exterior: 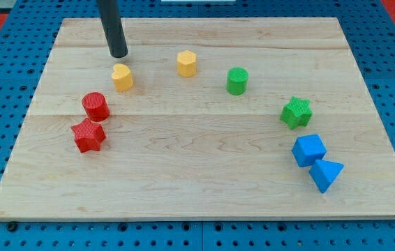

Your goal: Move the yellow heart towards the left center

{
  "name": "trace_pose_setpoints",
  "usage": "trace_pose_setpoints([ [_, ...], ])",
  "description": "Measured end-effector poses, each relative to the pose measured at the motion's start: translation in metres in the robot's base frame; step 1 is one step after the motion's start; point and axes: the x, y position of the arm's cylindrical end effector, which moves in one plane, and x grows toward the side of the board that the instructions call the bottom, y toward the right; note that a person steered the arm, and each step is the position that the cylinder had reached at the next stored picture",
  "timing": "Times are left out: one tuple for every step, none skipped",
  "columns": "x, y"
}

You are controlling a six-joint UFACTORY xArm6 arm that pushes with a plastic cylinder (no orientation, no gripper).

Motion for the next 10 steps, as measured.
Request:
trace_pose_setpoints([
  [0.000, 0.000],
  [0.000, 0.000],
  [0.001, 0.001],
  [0.002, -0.006],
  [0.000, -0.005],
  [0.000, -0.005],
  [0.001, -0.002],
  [0.006, 0.008],
  [0.036, 0.043],
  [0.045, 0.020],
])
